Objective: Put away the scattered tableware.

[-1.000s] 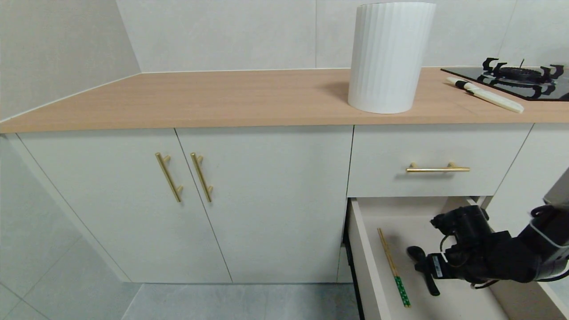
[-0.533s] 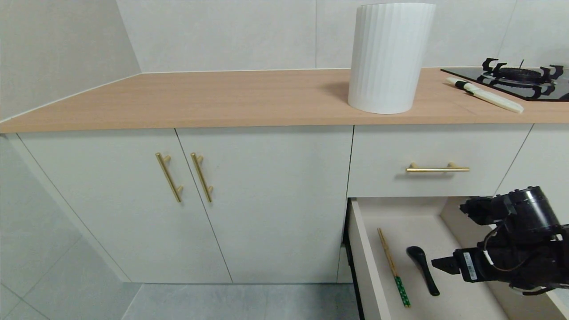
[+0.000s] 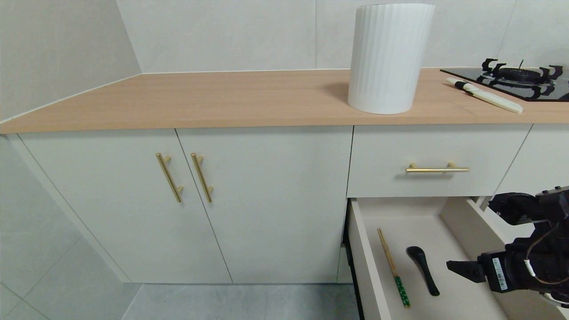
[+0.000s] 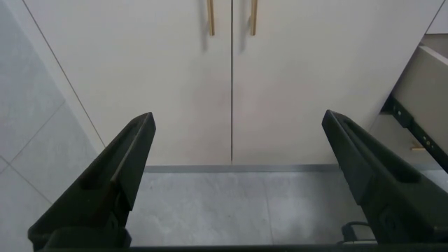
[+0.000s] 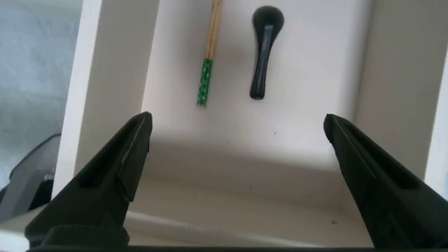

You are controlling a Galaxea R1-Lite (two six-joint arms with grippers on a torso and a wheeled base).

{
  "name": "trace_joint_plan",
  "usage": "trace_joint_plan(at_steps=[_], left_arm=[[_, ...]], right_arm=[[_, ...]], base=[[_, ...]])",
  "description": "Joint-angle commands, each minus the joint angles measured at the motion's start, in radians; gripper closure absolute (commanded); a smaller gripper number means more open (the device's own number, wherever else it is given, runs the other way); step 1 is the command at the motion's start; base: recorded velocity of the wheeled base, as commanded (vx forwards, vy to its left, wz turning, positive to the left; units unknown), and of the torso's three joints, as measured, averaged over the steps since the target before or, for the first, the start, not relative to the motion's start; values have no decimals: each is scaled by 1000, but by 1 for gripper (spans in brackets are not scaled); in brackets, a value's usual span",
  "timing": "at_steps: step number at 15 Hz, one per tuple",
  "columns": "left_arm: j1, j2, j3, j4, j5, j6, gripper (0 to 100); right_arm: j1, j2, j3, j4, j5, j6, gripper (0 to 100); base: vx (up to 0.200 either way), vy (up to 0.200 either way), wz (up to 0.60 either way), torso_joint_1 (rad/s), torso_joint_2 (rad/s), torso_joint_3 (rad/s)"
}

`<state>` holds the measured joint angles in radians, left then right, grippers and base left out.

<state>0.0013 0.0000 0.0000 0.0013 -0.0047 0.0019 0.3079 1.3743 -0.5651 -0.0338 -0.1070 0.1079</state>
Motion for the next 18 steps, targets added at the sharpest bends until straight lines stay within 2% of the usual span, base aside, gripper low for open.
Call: trace_joint_plan(at_steps=[1, 2, 11, 15, 17, 18], left_arm=[[0, 2, 0, 0, 0, 0, 0], [0, 0, 0, 0, 0, 0, 0], [0, 0, 0, 0, 0, 0, 0], [0, 0, 0, 0, 0, 1, 0], [0, 0, 0, 0, 0, 1, 0], [0, 0, 0, 0, 0, 1, 0]], right_arm=[[7, -20, -1, 2, 0, 0, 0], [14, -23, 1, 2, 0, 0, 0], [69, -35, 2, 72, -2, 0, 0], [111, -34, 5, 121, 3, 0, 0], [155, -20, 7, 178, 49, -11, 0], [169, -3, 7, 199, 105, -13, 0]], base=[[0, 0, 0, 0, 0, 0], [0, 0, 0, 0, 0, 0], [-200, 0, 0, 2, 3, 4], [0, 0, 0, 0, 0, 0], [0, 0, 0, 0, 0, 0], [0, 0, 0, 0, 0, 0]])
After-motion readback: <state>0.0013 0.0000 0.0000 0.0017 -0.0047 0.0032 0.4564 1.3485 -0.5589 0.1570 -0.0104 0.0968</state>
